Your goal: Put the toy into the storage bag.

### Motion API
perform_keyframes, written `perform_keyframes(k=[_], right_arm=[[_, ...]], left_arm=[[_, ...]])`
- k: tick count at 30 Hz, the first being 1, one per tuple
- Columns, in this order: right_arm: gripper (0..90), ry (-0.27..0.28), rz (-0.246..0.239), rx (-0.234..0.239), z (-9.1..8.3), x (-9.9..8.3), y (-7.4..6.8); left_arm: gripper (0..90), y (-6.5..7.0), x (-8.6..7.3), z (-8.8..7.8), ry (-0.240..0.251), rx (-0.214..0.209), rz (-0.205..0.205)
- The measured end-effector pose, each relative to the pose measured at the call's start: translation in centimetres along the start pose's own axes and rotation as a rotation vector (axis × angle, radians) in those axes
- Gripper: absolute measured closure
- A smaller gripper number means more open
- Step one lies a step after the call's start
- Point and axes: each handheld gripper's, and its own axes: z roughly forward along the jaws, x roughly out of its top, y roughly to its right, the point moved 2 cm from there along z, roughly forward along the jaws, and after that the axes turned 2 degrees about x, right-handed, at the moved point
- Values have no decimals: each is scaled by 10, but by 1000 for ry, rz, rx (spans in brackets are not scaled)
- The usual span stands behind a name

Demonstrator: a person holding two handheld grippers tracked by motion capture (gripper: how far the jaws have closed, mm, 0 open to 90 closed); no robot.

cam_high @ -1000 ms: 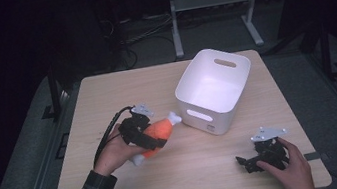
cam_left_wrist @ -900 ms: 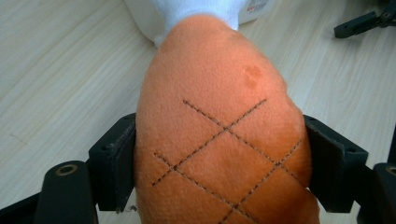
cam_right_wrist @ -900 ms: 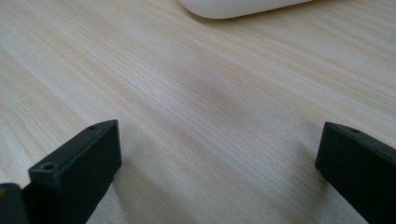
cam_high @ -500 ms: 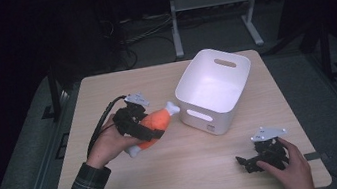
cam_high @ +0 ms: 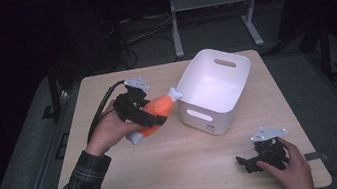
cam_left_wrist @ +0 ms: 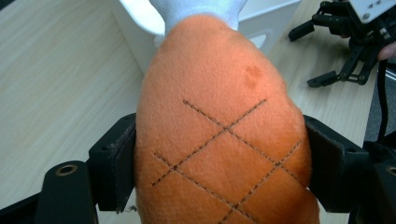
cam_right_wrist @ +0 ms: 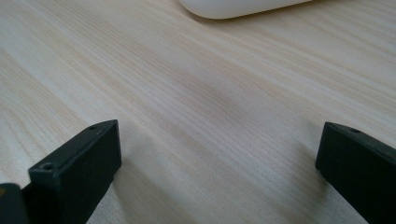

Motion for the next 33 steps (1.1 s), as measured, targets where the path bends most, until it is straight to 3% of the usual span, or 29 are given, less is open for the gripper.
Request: perform_keyframes(k=[12,15,33], right_arm=[[0,-1,2,1,0,0,0],[0,-1,2,0,0,0,0],[0,-4,6,-2,0,0,0]], left_arm=[[217,-6,34,0,18,-4,4],[217,-8,42,3,4,1,17],[217,-15,90,29,-23,25,30]])
